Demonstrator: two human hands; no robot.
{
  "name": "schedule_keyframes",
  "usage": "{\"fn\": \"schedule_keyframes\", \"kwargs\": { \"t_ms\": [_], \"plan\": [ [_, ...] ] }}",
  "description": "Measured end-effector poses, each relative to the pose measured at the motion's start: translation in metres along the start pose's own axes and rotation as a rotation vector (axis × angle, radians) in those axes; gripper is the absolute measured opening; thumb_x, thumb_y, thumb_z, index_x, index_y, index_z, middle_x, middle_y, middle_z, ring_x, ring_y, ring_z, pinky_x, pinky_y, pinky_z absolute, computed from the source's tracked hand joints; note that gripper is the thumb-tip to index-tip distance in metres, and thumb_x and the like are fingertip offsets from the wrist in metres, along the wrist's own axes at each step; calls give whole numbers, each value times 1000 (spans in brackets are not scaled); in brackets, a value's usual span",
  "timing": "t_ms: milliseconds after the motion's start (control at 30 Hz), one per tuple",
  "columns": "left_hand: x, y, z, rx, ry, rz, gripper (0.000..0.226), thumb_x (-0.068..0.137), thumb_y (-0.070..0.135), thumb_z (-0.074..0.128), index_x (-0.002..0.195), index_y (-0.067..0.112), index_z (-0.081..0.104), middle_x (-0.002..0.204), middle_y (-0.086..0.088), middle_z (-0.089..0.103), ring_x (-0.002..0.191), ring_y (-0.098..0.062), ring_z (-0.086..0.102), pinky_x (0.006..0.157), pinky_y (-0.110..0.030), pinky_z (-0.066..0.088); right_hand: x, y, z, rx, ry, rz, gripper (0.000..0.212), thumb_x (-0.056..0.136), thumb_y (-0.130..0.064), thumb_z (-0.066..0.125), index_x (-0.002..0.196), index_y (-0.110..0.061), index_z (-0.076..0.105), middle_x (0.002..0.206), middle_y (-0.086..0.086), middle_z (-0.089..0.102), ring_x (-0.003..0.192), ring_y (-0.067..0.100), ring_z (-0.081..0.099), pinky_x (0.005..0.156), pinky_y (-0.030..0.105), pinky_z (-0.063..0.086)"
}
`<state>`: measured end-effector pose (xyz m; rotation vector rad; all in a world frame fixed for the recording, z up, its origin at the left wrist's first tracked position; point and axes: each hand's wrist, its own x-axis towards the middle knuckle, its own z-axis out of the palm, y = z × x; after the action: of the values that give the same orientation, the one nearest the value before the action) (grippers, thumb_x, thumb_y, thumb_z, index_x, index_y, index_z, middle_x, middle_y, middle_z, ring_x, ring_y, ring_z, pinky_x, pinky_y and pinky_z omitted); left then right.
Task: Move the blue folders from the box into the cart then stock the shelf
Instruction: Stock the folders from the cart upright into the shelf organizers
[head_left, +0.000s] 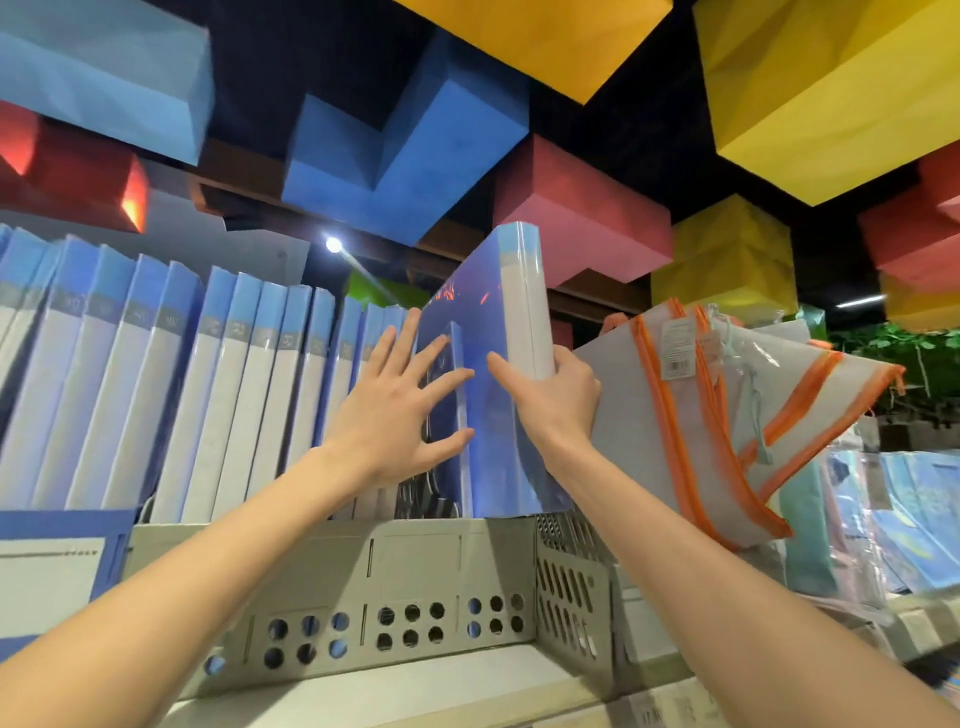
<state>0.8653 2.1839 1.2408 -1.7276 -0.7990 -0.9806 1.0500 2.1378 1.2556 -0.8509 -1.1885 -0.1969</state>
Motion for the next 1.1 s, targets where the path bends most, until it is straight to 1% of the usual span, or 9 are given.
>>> {"fn": "schedule_keyframes", "kwargs": {
  "t_ms": [233, 367, 500, 567, 667, 767, 833, 967, 1100],
  "plan": [
    [5, 13, 2, -86, -7, -60, 74, 91, 77, 27, 153, 38, 38, 167, -4, 20, 154, -26, -18, 126, -50, -2, 8, 21, 16, 50, -90, 132, 42, 75, -63, 75, 89, -23, 70, 78, -7, 69, 76, 9, 66, 62, 26, 52],
    [10, 34, -2, -183, -72, -175, 97, 79, 94, 15, 156, 36, 30, 169, -3, 9, 153, -21, -23, 125, -49, -10, 8, 19, 11, 90, -226, 152, 53, 84, -66, 63, 72, -15, 65, 64, -2, 63, 62, 13, 59, 60, 28, 47],
    [10, 47, 0, -210, -104, -246, 125, 66, 104, 23, 161, 24, 17, 169, -6, -3, 153, -20, -24, 124, -48, -13, 8, 23, -1, 177, -426, 351, 55, 94, -66, 45, 99, -17, 71, 92, 4, 76, 83, 21, 73, 81, 39, 60],
    [10, 48, 2, -238, -114, -256, 130, 63, 105, 29, 162, 22, 11, 169, -5, -9, 151, -18, -26, 123, -47, -16, 7, 28, -9, 220, -501, 379, 47, 96, -62, 46, 105, -22, 69, 94, 0, 77, 82, 19, 75, 75, 35, 61],
    [11, 46, 3, -280, -110, -249, 128, 63, 104, 32, 162, 25, 10, 169, -1, -10, 151, -16, -28, 122, -44, -20, 6, 36, -20, 262, -551, 321, 35, 97, -56, 51, 104, -27, 70, 89, -6, 77, 78, 11, 74, 68, 27, 58],
    [9, 41, 8, -264, -100, -222, 124, 64, 102, 35, 161, 29, 9, 169, 1, -10, 151, -15, -27, 121, -42, -22, 5, 40, -26, 261, -579, 294, 26, 99, -49, 52, 104, -32, 70, 88, -12, 76, 87, 10, 73, 83, 33, 58],
    [7, 35, 14, -209, -78, -171, 121, 66, 101, 37, 161, 31, 9, 169, 0, -7, 152, -16, -26, 123, -45, -18, 3, 41, -29, 260, -615, 299, 25, 99, -48, 52, 105, -31, 69, 97, -9, 76, 96, 15, 72, 91, 37, 56],
    [6, 31, 20, -185, -57, -138, 118, 67, 99, 41, 161, 33, 11, 169, -1, -5, 152, -19, -25, 124, -49, -12, 3, 38, -34, 261, -638, 280, 25, 97, -47, 55, 111, -30, 67, 101, -8, 74, 94, 11, 71, 84, 28, 58],
    [5, 28, 21, -136, -56, -102, 109, 71, 100, 30, 160, 41, 4, 168, -4, -10, 152, -23, -25, 125, -54, -5, 7, 36, -40, 246, -701, 302, 32, 94, -47, 60, 121, -29, 64, 108, -8, 74, 99, 12, 72, 86, 32, 59]
  ]
}}
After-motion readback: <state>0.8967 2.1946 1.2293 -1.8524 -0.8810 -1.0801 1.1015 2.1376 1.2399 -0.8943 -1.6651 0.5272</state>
